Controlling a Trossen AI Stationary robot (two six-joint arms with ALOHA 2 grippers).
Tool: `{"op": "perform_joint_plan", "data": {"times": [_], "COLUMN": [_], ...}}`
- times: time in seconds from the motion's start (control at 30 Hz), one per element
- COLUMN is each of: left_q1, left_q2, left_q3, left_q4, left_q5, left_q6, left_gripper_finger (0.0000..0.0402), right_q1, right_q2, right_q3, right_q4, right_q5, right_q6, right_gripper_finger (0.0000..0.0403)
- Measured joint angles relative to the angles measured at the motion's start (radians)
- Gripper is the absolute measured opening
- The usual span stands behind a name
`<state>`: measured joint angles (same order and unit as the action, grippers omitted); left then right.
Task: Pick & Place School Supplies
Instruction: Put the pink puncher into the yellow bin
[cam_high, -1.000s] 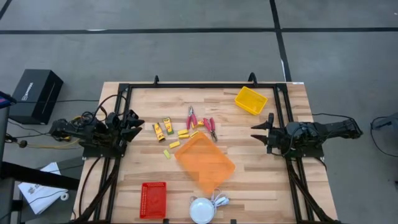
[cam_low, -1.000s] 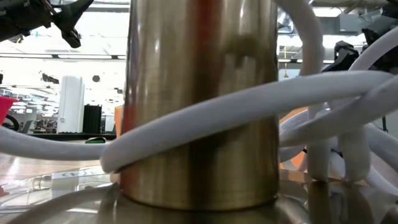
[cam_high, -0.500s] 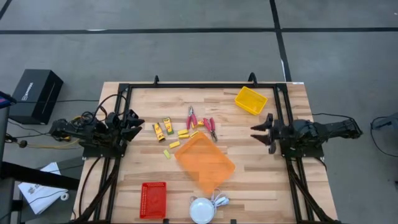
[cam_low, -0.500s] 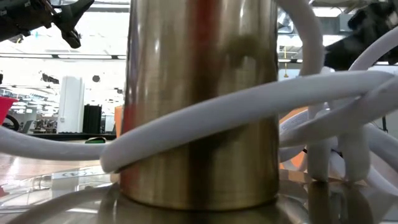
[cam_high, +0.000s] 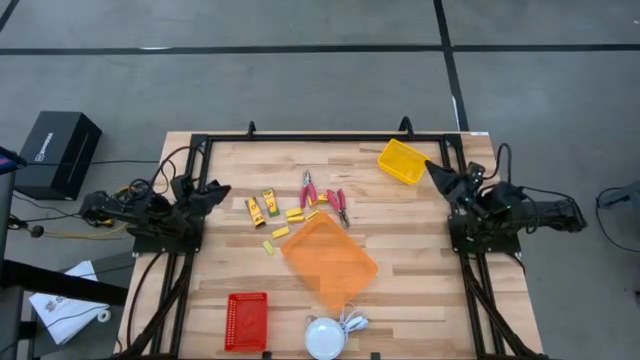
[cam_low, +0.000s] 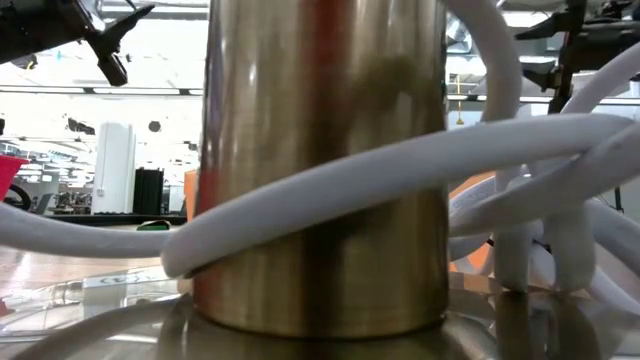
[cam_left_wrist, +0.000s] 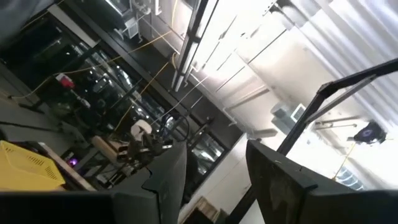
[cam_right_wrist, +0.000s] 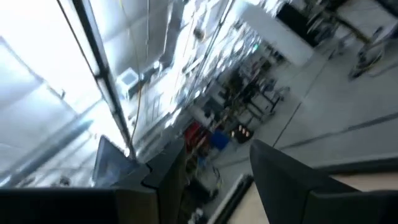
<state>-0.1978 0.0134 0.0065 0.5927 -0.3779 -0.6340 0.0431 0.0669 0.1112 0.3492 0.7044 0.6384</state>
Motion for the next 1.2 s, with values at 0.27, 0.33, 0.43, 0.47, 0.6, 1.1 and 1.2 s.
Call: {"op": "perform_joint_plan", "data": {"times": [0.27, 0.33, 0.43, 0.47, 0.6, 1.1, 1.2], "left_q1": [0.000, 0.000, 0.000, 0.000, 0.000, 0.113, 0.185], "left_q2": [0.017, 0.042, 0.109, 0.137, 0.271, 0.715, 0.792], "left_q3": [0.000, 0.000, 0.020, 0.036, 0.147, 0.673, 0.733], "left_q4": [0.031, 0.031, 0.027, 0.024, 0.030, -0.786, -0.930], "left_q5": [0.000, 0.000, 0.004, 0.005, 0.025, 0.114, 0.185], "left_q6": [-0.034, -0.055, -0.082, -0.081, 0.020, 0.170, 0.086], "left_gripper_finger": [0.0163, 0.0163, 0.0163, 0.0163, 0.0163, 0.0163, 0.0163], "right_q1": [-0.047, -0.047, -0.047, -0.047, -0.063, -0.131, -0.131], "right_q2": [0.005, 0.014, 0.014, 0.014, 0.014, 0.250, 0.344], "right_q3": [0.000, 0.000, 0.000, 0.000, 0.000, 0.080, 0.179], "right_q4": [0.053, 0.058, 0.058, 0.057, 0.052, 0.536, 0.545], "right_q5": [0.029, 0.026, 0.028, 0.041, 0.154, -0.084, -0.111], "right_q6": [0.105, 0.156, 0.182, 0.185, 0.264, 0.033, -0.136], "right_gripper_finger": [0.0170, 0.0170, 0.0170, 0.0170, 0.0170, 0.0170, 0.0170]}}
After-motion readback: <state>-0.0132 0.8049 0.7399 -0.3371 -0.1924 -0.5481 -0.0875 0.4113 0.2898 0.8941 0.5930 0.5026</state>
